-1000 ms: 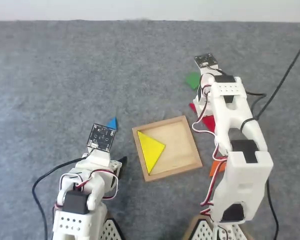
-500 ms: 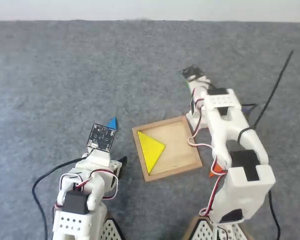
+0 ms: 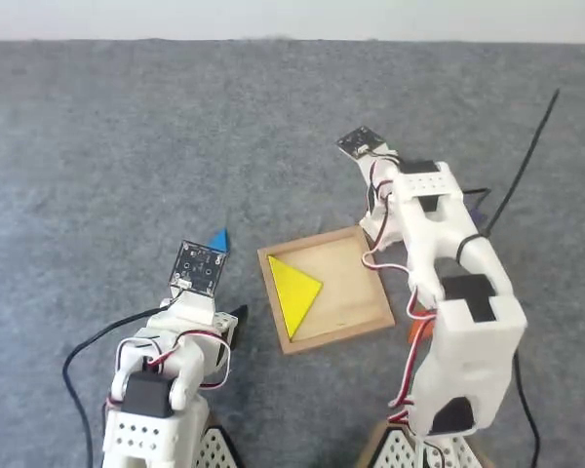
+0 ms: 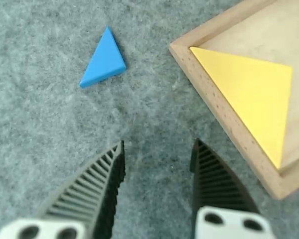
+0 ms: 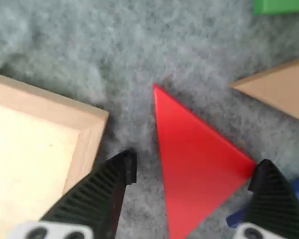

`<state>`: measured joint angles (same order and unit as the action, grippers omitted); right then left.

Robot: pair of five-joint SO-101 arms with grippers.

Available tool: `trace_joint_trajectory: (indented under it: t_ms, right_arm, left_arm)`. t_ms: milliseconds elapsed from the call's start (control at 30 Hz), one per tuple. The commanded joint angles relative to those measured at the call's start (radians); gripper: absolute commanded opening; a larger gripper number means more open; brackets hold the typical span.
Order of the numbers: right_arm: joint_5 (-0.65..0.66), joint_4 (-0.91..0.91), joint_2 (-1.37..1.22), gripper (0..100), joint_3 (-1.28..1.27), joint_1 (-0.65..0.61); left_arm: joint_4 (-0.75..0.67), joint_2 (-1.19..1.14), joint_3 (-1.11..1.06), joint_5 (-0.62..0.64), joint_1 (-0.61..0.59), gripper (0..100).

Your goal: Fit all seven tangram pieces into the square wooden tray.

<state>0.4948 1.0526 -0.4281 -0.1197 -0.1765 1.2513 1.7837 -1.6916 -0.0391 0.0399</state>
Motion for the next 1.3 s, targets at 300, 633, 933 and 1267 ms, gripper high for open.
trace_joint_trajectory:
  t_ms: [300, 633, 933, 1267]
  right_arm:
    - [-0.129, 0.031, -0.030, 27.5, 0.092, 0.077]
    - [0.005, 0.044, -0.035, 20.5, 0.121, 0.081]
    - [0.078, 0.104, 0.016, 27.1, 0.121, 0.091]
    - [0.183, -0.035, -0.001, 27.4, 0.135, 0.027]
  left_arm:
    - [-0.005, 0.008, 0.007, -0.002, 0.005, 21]
    - [-0.005, 0.008, 0.007, -0.002, 0.005, 21]
    - [-0.005, 0.008, 0.007, -0.002, 0.005, 21]
    - [-0.005, 0.008, 0.007, -0.002, 0.005, 21]
